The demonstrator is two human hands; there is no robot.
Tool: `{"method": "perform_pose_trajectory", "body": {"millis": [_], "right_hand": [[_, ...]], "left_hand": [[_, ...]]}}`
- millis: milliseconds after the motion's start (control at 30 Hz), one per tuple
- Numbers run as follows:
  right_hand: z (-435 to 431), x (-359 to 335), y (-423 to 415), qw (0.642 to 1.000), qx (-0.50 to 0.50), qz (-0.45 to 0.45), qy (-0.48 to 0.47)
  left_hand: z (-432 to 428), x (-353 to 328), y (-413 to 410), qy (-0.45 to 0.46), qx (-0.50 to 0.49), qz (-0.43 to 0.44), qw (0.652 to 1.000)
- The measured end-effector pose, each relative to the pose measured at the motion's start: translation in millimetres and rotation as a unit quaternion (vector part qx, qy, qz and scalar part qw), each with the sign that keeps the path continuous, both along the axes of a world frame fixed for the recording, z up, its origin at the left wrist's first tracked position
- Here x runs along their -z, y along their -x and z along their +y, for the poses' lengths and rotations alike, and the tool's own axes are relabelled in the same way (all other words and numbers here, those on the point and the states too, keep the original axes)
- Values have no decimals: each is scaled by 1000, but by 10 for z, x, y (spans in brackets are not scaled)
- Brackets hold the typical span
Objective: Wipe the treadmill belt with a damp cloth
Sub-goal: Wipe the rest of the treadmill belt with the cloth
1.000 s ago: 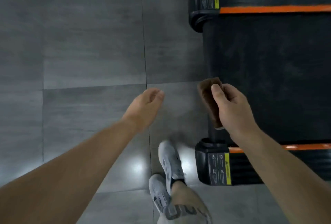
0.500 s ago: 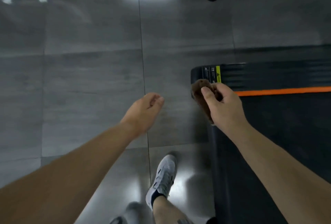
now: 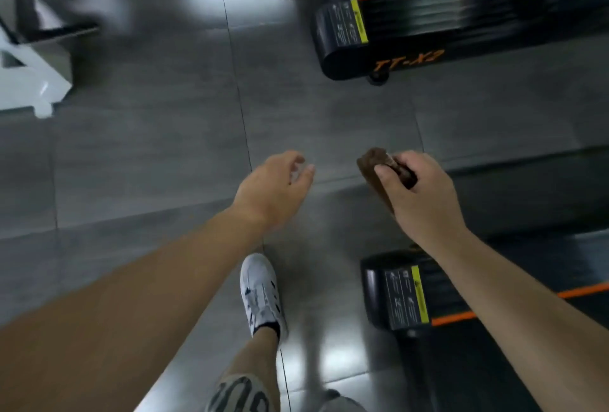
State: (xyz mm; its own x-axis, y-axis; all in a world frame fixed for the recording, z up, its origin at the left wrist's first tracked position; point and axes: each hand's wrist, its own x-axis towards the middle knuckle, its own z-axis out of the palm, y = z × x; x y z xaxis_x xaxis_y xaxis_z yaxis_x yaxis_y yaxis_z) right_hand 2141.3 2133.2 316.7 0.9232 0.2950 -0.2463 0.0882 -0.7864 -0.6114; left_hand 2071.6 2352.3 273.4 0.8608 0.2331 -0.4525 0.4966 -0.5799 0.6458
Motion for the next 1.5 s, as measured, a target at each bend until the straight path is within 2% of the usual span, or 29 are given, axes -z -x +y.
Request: {"method": "perform_pose_trajectory", "body": {"millis": [133, 333, 700, 1100, 1233, 1400, 1500], "right_hand": [[370, -25, -656, 1000, 16, -7, -12], [685, 89, -1673, 1000, 11, -24, -13], [1155, 589, -3836, 997, -61, -39, -15], [2318, 1424, -6129, 985, -151, -84, -4], [2813, 1854, -6936, 969, -186, -160, -16], [3652, 2271, -7959, 931, -239, -277, -25], [4051, 2369, -8359, 919, -248, -305, -13]], "left_hand": [[489, -48, -855, -60, 43, -7, 997], [1034, -1, -2153, -134, 48, -10, 990], [1633, 436, -4086, -180, -18, 21, 983], [2236, 1365, -6124, -146, -48, -8, 988], [2438, 1749, -6780, -142, -65, -47, 987], [2210, 2212, -7333, -46, -181, -100, 977], [2109, 2352, -7382, 4, -237, -141, 961]]}}
